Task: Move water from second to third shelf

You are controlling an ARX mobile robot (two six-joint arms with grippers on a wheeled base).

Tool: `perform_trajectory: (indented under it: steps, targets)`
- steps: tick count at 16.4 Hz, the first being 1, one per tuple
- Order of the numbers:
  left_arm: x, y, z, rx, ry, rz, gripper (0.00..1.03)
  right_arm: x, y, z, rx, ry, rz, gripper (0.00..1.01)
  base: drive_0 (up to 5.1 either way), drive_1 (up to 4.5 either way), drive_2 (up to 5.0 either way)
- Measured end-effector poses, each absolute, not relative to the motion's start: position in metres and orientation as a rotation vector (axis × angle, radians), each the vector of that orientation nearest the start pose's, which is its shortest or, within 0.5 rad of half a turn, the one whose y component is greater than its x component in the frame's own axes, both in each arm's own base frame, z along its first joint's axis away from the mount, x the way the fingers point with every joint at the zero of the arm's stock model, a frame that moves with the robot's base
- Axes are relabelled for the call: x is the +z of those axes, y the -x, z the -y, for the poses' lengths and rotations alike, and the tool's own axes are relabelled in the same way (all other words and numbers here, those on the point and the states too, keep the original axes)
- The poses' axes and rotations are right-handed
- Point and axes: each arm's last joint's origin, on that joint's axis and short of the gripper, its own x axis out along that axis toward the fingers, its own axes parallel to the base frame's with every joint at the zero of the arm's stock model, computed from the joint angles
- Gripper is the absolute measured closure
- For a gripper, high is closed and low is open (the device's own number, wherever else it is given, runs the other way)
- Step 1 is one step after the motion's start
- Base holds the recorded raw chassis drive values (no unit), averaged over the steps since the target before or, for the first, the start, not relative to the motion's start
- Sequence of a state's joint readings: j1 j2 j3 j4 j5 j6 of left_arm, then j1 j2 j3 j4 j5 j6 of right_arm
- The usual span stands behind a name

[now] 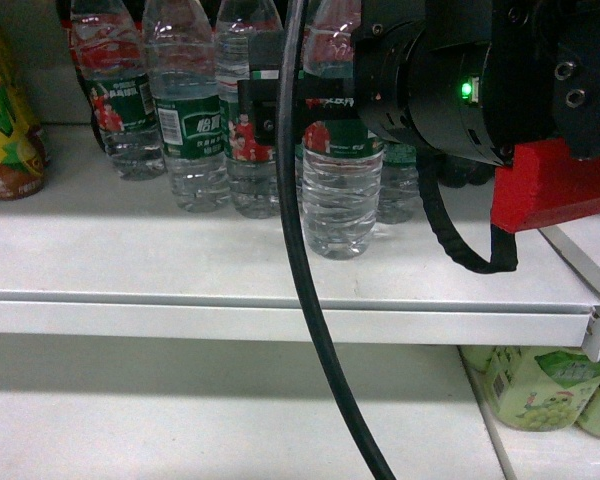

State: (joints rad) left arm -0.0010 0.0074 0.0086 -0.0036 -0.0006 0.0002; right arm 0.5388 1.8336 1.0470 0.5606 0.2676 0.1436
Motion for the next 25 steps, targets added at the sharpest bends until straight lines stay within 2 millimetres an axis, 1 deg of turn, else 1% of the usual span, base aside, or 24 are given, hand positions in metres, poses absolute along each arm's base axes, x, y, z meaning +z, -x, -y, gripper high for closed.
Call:
perform_trajectory:
  steps: [2,6,8,10,11,18,19,20,21,25]
  targets:
    - [0.166,-0.098,0.0,0.0,0.0,-0.002,0.05,0.204,-0.35,-0.198,0.229,-0.075,-0.237,0.03,0.0,0.0,0.0]
    - [0.166,-0.098,0.0,0.0,0.0,-0.002,0.05,0.207,-0.353,-0.2,0.2,-0.1,-0.237,0.04,0.0,0.0,0.0]
    - [0.166,-0.098,0.0,0.0,0.0,-0.002,0.05,0.207,-0.352,-0.202,0.201,-0.1,-0.235,0.25,0.0,0.0,0.0]
    - [0.166,-0.098,0.0,0.0,0.0,-0.002,0.05,0.208,-0.351,-0.204,0.203,-0.097,-0.232,0.43,0.0,0.0,0.0]
    - [0.166,-0.098,0.0,0.0,0.0,-0.002,0.05,0.208,-0.35,-0.204,0.203,-0.093,-0.232,0.49,0.0,0.0,0.0]
    - [0.166,-0.098,0.0,0.0,0.0,-0.002,0.05,0.207,-0.348,-0.204,0.204,-0.096,-0.225,0.57,0.0,0.0,0.0]
    - [0.166,-0.098,0.0,0.0,0.0,-0.002,0.05,0.208,-0.333,-0.194,0.216,-0.095,-0.232,0.57,0.0,0.0,0.0]
    - [0.166,-0.098,0.0,0.0,0.0,-0.002,0.05,0.21,-0.316,-0.181,0.222,-0.089,-0.246,0.58,0.0,0.0,0.0]
    - [0.166,-0.098,0.0,0.0,0.0,-0.002,0.05,0.213,-0.299,-0.153,0.211,-0.089,-0.267,0.58,0.0,0.0,0.0]
    - [0.166,-0.098,0.0,0.0,0.0,-0.002,0.05,0.212,-0.277,-0.111,0.185,-0.107,-0.274,0.58,0.0,0.0,0.0]
